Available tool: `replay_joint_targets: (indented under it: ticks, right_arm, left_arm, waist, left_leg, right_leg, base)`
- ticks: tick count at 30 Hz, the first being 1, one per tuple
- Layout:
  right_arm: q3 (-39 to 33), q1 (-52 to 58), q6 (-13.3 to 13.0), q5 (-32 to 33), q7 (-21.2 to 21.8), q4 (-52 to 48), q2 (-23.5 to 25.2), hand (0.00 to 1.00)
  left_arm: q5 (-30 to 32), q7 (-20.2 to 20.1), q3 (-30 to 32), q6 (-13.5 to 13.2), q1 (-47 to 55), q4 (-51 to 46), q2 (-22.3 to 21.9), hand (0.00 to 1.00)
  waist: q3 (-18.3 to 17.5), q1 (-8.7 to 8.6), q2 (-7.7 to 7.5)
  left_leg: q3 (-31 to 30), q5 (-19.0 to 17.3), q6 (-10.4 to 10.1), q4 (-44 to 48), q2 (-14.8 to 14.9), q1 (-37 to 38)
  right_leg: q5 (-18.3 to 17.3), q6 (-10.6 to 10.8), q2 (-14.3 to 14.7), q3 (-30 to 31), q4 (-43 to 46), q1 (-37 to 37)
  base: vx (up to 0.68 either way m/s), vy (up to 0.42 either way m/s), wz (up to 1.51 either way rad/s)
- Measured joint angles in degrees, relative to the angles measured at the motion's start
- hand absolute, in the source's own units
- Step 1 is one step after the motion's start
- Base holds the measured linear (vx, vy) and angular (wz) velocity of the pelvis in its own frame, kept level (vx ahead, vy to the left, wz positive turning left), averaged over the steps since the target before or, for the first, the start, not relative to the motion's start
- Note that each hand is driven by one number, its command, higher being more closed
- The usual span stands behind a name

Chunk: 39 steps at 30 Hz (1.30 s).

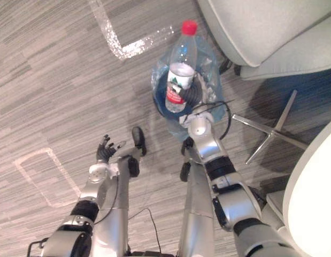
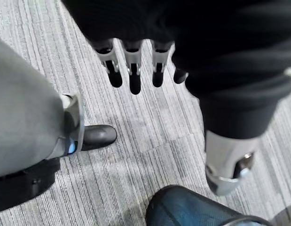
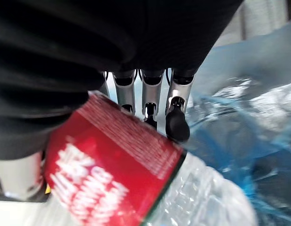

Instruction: Gather rubbish on tea table into small bin, then transfer packed bag to large trash can.

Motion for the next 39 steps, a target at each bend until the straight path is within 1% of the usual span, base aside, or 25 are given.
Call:
replay_joint_targets:
  ticks: [6, 7, 9, 11, 12, 14, 18, 24, 27, 29, 32, 34, 39]
  right_arm:
    - [-1.2, 0.1, 0.0, -1.1, -0.3, 0.9, 0.1, 0.0]
    - [-1.2, 0.3, 0.0, -2.5, -0.4, 0.9, 0.1, 0.0]
    - [-1.1, 0.7, 0.0, -3.0, -0.4, 0.9, 0.2, 0.0]
    - [-0.5, 0.9, 0.0, -5.1, -0.4, 0.9, 0.1, 0.0]
    - [0.7, 1.2, 0.0, -7.3, -0.4, 0.8, 0.0, 0.0]
    - [1.4, 1.6, 0.0, -8.0, -0.3, 0.6, 0.0, 0.0]
    - [4.4, 2.6, -0.1, -14.1, 0.0, 0.6, -0.6, 0.0]
    - [10.2, 2.8, -0.2, -20.3, 2.3, 1.0, -2.9, 0.0]
    - [12.6, 2.5, -0.2, -21.1, 3.1, 3.9, -3.1, 0.0]
    - [14.7, 1.8, -0.2, -23.2, 4.2, 8.3, -2.9, 0.0]
    - [16.4, 0.9, 0.0, -24.4, 5.1, 13.2, -2.3, 0.0]
    - [16.9, 0.8, 0.1, -25.4, 5.4, 15.8, -1.9, 0.0]
    - [16.6, -1.1, 1.6, -27.5, 5.4, 22.2, 0.0, 0.0]
  left_arm:
    - [0.0, 0.0, -0.3, -0.4, 0.0, 0.1, -0.3, 0.0]
    - [0.0, 0.0, -0.3, -0.4, 0.0, 0.1, -0.3, 0.0]
    - [0.0, 0.0, -0.5, -0.4, 0.0, 0.1, -0.3, 0.0]
    - [0.0, 0.0, -0.7, -0.4, 0.0, 0.1, -0.3, 0.0]
    - [0.0, 0.0, -0.8, -0.5, 0.0, 0.1, -0.3, 0.0]
    - [0.0, 0.0, -0.9, -0.5, 0.0, 0.1, -0.4, 0.0]
    - [0.1, 0.0, -1.3, -0.5, 0.0, 0.1, -0.3, 0.0]
    - [0.1, 0.0, -1.9, -0.7, 0.0, 0.1, -0.1, 0.0]
    - [0.1, 0.0, -2.0, -0.7, 0.0, 0.2, 0.0, 0.0]
    - [0.1, 0.0, -2.1, -0.8, -0.2, 0.4, 0.0, 0.0]
    - [0.1, 0.1, -2.3, -0.9, -0.5, 1.7, 0.3, 0.0]
    - [0.0, 0.2, -2.3, -0.9, -0.9, 2.6, 0.3, 0.0]
    - [0.0, 0.4, -2.3, -1.2, -3.0, 4.1, 0.2, 0.0]
  waist:
    - [-0.1, -0.23, 0.01]
    - [-0.1, -0.22, 0.01]
    - [-0.2, -0.21, -0.02]
    - [-0.3, -0.2, -0.01]
    - [-0.3, -0.37, -0.02]
    - [-0.3, -0.37, -0.02]
    - [-0.3, -0.36, -0.03]
    - [-0.5, -0.35, -0.12]
    - [-0.5, -0.49, -0.12]
    - [-0.5, -0.47, -0.12]
    - [-0.5, -0.45, -0.12]
    - [-0.5, -0.36, -0.12]
    - [-0.5, -0.44, -0.12]
  left_leg:
    - [0.1, 0.0, 0.0, 0.0, 0.0, 0.1]
    - [0.2, 0.0, 0.0, 0.0, 0.1, 0.3]
    - [0.5, 0.0, 0.0, 0.0, 0.1, 0.4]
    - [0.6, 0.0, 0.0, 0.0, 0.2, 0.5]
    - [0.7, 0.0, 0.0, 0.1, 0.3, 0.6]
    - [0.8, 0.0, 0.0, 0.1, 0.3, 0.6]
    - [0.8, 0.0, 0.0, 0.2, 0.5, 0.6]
    - [1.0, 0.1, -0.1, 0.1, 0.9, 0.7]
    - [1.1, 0.2, -0.1, 0.0, 1.0, 0.7]
    - [1.1, 0.5, -0.2, -0.7, 1.0, 0.6]
    - [1.2, 1.1, -0.4, -1.7, 1.0, 0.5]
    - [1.1, 1.5, -0.5, -2.6, 1.0, 0.4]
    - [0.9, 2.6, -1.0, -4.4, 0.5, 0.0]
  right_leg:
    - [-0.1, 0.0, 0.0, 0.0, 0.3, 0.0]
    - [-0.2, -0.1, -0.1, 0.1, 0.5, 0.0]
    - [-0.2, -0.1, -0.1, 0.2, 0.7, 0.0]
    - [-0.2, -0.1, -0.1, 0.3, 0.7, 0.0]
    - [-0.2, -0.1, -0.1, 0.3, 0.8, 0.0]
    - [-0.2, -0.1, -0.1, 0.3, 0.8, 0.0]
    - [-0.2, -0.1, 0.0, 0.3, 0.8, 0.0]
    - [-0.2, -0.1, 0.2, 0.1, 0.7, 0.1]
    - [-0.2, -0.2, 0.2, 0.0, 0.5, 0.1]
    - [0.1, -0.3, 0.3, -0.2, -0.3, 0.1]
    - [0.3, -0.4, 0.3, -0.6, -1.0, 0.1]
    - [0.4, -0.5, 0.3, -0.9, -1.4, 0.0]
    - [0.3, -0.5, 0.0, -1.5, -1.7, -0.8]
  base:
    - [0.03, -0.001, 0.0]
    - [0.0, 0.0, 0.0]
    - [0.0, 0.0, 0.0]
    - [0.0, 0.0, 0.0]
    - [0.0, 0.0, 0.0]
    - [0.0, 0.0, 0.0]
    - [0.0, 0.0, 0.0]
    - [0.0, 0.0, 0.0]
    - [0.0, 0.0, 0.0]
    - [0.0, 0.0, 0.0]
    - [0.02, -0.006, 0.05]
    - [0.03, -0.016, 0.08]
    - [0.02, -0.014, 0.08]
